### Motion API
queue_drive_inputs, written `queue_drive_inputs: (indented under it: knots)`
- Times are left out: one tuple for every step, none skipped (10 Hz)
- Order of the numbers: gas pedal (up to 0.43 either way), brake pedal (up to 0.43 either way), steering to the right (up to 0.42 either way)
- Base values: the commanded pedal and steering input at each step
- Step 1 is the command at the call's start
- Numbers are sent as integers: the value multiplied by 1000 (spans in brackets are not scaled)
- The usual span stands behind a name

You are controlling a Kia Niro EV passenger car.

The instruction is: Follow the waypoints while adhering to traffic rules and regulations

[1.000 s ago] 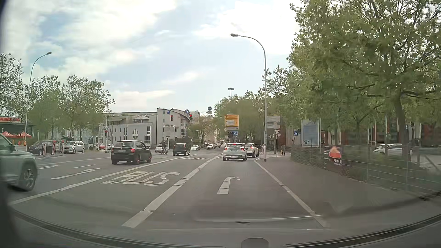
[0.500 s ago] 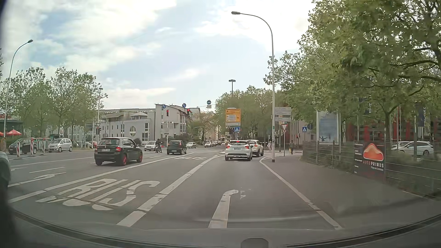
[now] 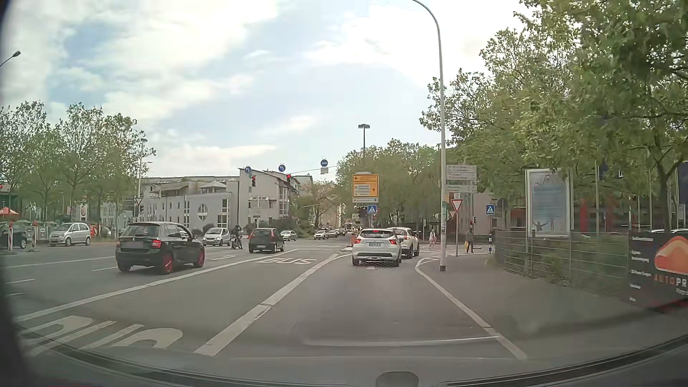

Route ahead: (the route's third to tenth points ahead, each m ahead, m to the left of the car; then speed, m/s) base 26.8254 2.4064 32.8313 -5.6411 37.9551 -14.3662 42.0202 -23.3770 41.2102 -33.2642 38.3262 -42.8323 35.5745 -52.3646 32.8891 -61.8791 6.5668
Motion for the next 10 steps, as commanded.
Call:
queue_drive_inputs:
  knots:
    - [0,250,-2]
    - [0,262,-3]
    - [0,280,-3]
    - [0,299,-3]
    - [0,305,-2]
    - [0,311,-3]
    - [0,323,-3]
    - [0,335,-2]
    - [0,341,-2]
    - [0,354,-2]
